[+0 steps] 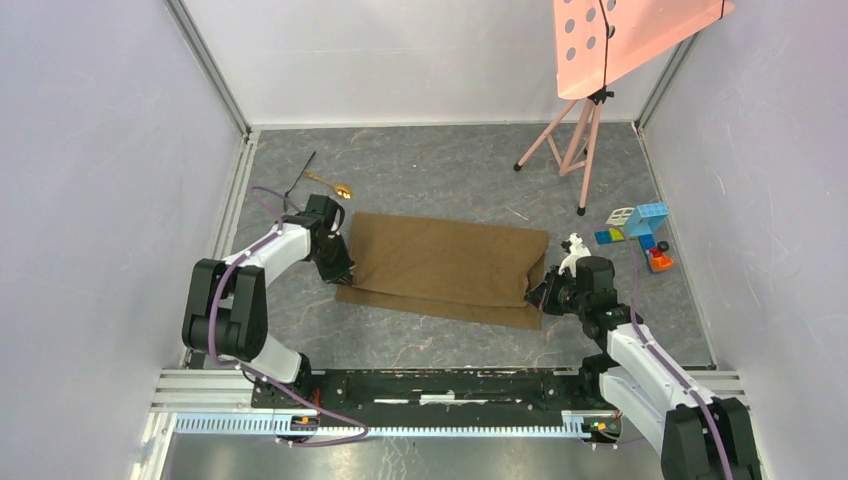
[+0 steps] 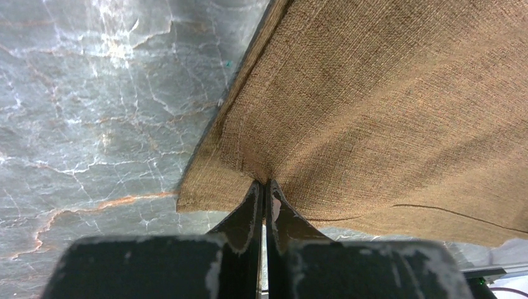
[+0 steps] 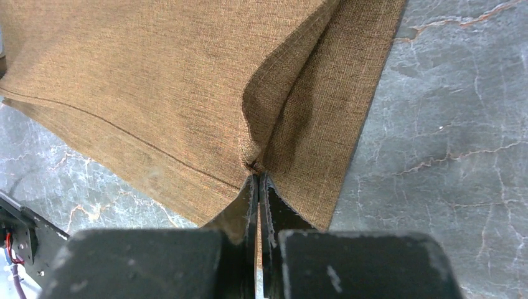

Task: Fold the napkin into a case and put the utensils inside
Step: Fold and flatten the napkin at the center of the board.

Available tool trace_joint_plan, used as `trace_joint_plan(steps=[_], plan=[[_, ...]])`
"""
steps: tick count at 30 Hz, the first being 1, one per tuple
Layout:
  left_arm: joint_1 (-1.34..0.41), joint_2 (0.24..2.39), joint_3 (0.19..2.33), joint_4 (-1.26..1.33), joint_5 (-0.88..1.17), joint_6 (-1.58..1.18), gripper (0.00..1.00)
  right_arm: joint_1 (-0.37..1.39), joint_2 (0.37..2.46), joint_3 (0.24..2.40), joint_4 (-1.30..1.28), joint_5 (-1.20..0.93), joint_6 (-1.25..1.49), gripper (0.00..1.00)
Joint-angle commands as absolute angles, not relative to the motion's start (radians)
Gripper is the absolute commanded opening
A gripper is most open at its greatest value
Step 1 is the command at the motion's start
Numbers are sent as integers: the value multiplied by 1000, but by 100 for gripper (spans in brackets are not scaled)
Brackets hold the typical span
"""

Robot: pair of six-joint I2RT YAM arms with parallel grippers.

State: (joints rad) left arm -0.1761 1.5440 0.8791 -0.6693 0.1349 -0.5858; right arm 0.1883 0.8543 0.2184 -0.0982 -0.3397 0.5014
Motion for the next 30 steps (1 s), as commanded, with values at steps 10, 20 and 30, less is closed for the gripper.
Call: trace_joint_plan(steps=[10, 20, 30], plan=[[-173, 1448, 807, -688, 112, -558, 2, 194, 716, 203, -229, -351, 522, 0], [-188, 1444, 802, -695, 72, -570, 2, 206, 711, 142, -204, -378, 542, 0], [-217, 1447, 807, -716, 42, -578, 2, 214, 686, 133, -237, -371, 534, 0]])
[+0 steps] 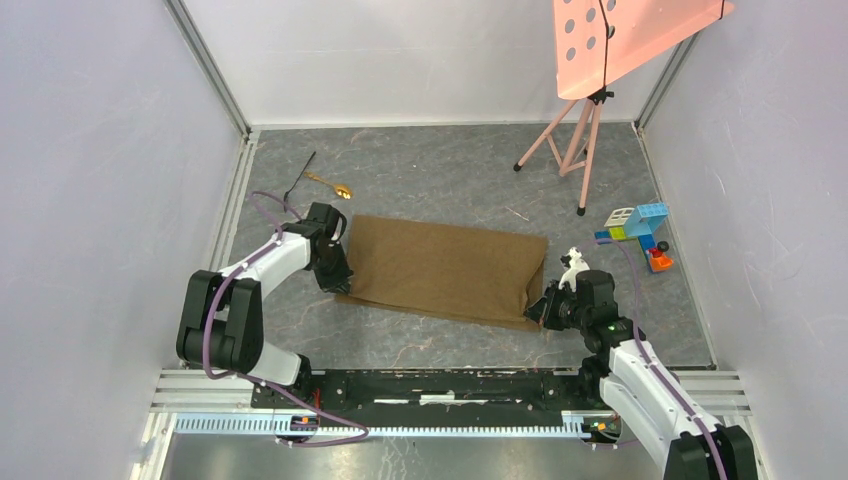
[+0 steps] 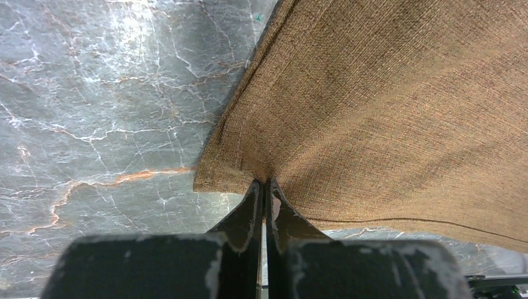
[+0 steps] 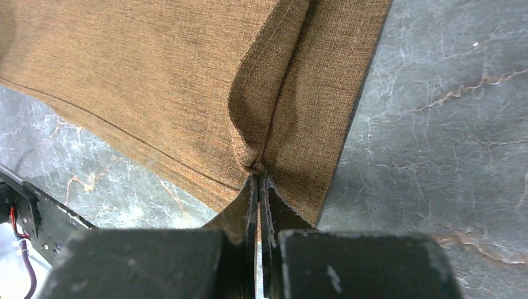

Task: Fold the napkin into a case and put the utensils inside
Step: Fold and flatten the napkin at the center of the board.

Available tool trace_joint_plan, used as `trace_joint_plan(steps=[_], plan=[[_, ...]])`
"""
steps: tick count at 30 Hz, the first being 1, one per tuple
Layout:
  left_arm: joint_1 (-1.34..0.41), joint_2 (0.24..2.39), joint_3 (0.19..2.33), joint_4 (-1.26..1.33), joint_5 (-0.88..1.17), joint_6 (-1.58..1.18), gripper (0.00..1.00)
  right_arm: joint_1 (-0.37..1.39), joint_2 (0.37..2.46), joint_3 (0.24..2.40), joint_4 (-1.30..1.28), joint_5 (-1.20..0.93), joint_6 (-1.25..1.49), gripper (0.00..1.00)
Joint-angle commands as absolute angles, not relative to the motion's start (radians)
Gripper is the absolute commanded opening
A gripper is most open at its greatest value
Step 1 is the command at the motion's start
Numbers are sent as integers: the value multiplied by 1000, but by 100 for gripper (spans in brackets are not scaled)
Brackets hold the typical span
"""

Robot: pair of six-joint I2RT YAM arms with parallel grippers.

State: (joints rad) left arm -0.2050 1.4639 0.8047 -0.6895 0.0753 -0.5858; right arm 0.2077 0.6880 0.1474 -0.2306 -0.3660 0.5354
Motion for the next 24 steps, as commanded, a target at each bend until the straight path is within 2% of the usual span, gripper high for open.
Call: trace_joint_plan(steps=[1, 24], plan=[[-221, 1445, 811, -723, 35, -581, 2, 213, 684, 135, -240, -371, 535, 0], [-242, 1397, 813, -795, 3, -635, 2, 213, 628, 225, -399, -364, 498, 0]])
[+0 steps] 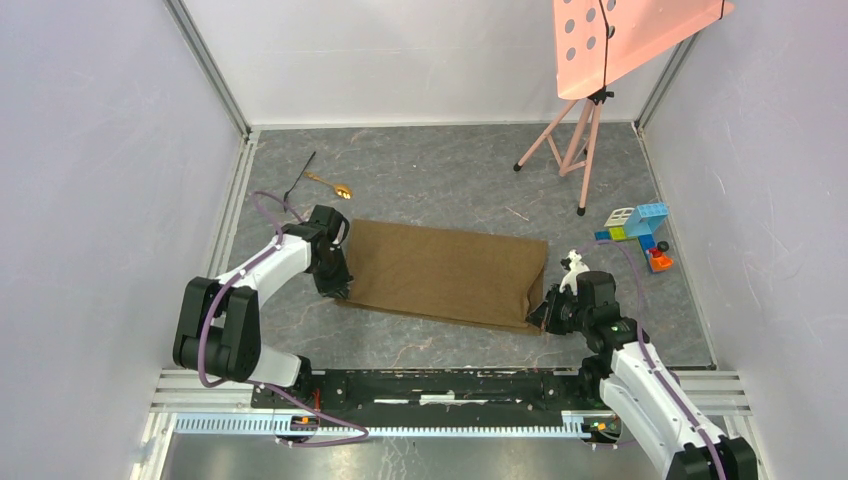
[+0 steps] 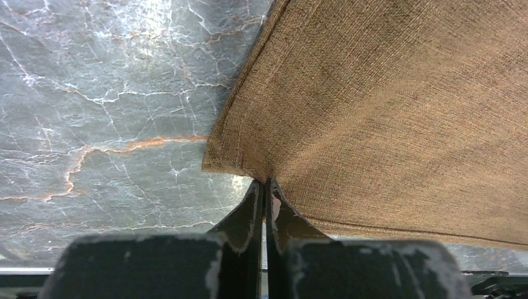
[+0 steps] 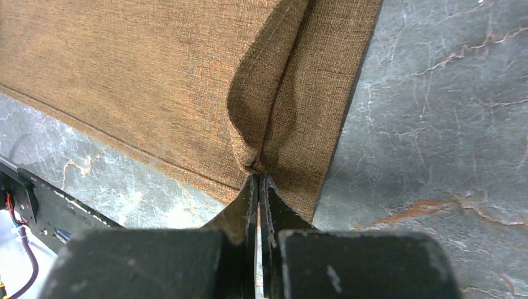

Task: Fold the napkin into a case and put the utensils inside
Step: Fold and flatten the napkin at the center of the board.

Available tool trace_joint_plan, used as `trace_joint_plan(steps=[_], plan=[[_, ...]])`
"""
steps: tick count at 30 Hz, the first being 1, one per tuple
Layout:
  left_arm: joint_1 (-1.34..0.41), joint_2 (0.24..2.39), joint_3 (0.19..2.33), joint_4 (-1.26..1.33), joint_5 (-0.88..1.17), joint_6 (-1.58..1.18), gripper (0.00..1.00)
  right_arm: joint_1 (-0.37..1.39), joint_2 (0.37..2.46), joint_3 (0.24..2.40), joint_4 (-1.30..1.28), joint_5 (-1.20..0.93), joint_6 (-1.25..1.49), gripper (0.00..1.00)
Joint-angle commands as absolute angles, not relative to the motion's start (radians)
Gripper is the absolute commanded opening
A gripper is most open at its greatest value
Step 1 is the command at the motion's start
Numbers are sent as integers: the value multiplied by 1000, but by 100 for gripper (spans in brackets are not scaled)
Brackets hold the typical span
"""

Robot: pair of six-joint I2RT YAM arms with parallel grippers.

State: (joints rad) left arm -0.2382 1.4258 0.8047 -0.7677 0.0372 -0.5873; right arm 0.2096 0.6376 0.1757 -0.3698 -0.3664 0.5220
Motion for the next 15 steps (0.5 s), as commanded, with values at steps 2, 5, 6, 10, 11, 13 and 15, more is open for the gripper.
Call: trace_joint_plan(steps=[2, 5, 6, 10, 11, 13, 15], plan=[[-243, 1413, 816, -796, -24, -638, 2, 214, 631, 219, -395, -364, 495, 0], [-244, 1443, 823, -794, -26, -634, 2, 212, 639, 199, -371, -363, 497, 0], [-243, 1450, 824, -792, -27, -631, 2, 212, 642, 190, -363, -366, 501, 0], [-245, 1463, 823, -779, -18, -627, 2, 213, 646, 160, -333, -370, 512, 0], [-245, 1467, 824, -779, -17, -627, 2, 213, 647, 156, -333, -373, 512, 0], [-246, 1465, 825, -780, -22, -627, 5, 212, 649, 153, -332, -373, 511, 0], [-246, 1458, 827, -779, -26, -626, 7, 214, 650, 155, -333, -376, 513, 0]])
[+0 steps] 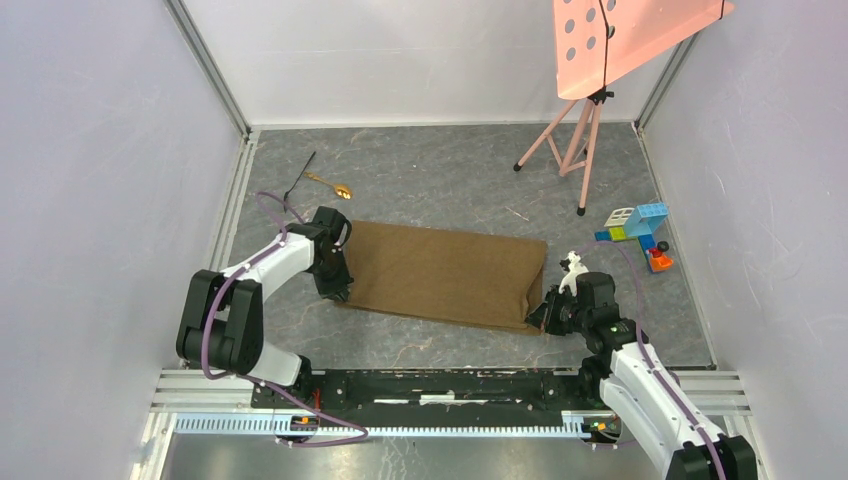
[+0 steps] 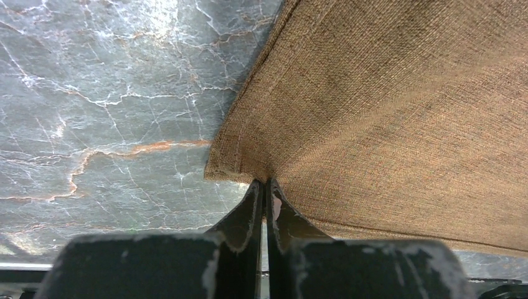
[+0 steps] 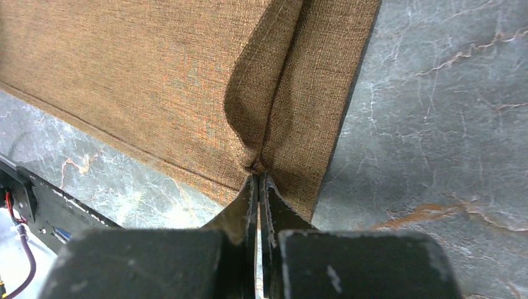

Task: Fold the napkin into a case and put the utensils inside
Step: Fold and flatten the napkin at the center of the board, then smooth out the rectangle-folded napkin at the center of the board.

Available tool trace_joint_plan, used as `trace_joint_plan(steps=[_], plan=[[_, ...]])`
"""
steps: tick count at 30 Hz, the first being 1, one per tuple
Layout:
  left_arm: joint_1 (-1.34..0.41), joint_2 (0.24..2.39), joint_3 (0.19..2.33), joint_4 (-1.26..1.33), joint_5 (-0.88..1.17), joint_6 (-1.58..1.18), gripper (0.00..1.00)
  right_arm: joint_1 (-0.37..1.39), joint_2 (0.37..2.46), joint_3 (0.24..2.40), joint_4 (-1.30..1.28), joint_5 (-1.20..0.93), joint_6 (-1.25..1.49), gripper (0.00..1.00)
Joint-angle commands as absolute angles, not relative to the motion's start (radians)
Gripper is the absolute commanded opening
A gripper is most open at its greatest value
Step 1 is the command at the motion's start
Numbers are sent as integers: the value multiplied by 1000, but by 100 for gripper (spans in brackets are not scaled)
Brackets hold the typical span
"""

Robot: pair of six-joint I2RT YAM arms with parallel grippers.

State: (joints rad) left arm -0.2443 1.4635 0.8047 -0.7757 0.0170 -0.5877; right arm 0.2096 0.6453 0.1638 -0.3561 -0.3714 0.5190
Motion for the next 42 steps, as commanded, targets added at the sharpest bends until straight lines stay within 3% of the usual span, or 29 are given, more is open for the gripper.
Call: trace_joint_plan(steps=[1, 6, 10, 12, 15, 18, 21, 26, 32, 42], plan=[[-246, 1454, 827, -780, -30, -628, 11, 213, 647, 155, -334, -377, 515, 1], [-247, 1429, 857, -821, -24, -629, 33, 214, 632, 191, -396, -384, 521, 19], [-246, 1335, 921, -907, -48, -608, 53, 213, 560, 311, -534, -344, 513, 48], [-246, 1286, 959, -927, -87, -591, 61, 214, 550, 380, -581, -293, 495, 58], [-245, 1248, 1007, -918, -89, -555, 81, 213, 599, 436, -548, -219, 453, 70], [-242, 1275, 1027, -832, -8, -507, 89, 211, 719, 494, -465, -120, 384, 77], [-228, 1389, 1088, -785, 66, -474, 90, 205, 840, 539, -350, -127, 353, 77], [-219, 1484, 1136, -800, 161, -458, 88, 195, 1029, 631, -324, -226, 302, 67], [-214, 1371, 955, -784, 111, -477, 97, 212, 1031, 538, -250, -432, 297, 62], [-210, 1410, 867, -768, 82, -527, 100, 227, 1023, 485, -215, -448, 288, 62]])
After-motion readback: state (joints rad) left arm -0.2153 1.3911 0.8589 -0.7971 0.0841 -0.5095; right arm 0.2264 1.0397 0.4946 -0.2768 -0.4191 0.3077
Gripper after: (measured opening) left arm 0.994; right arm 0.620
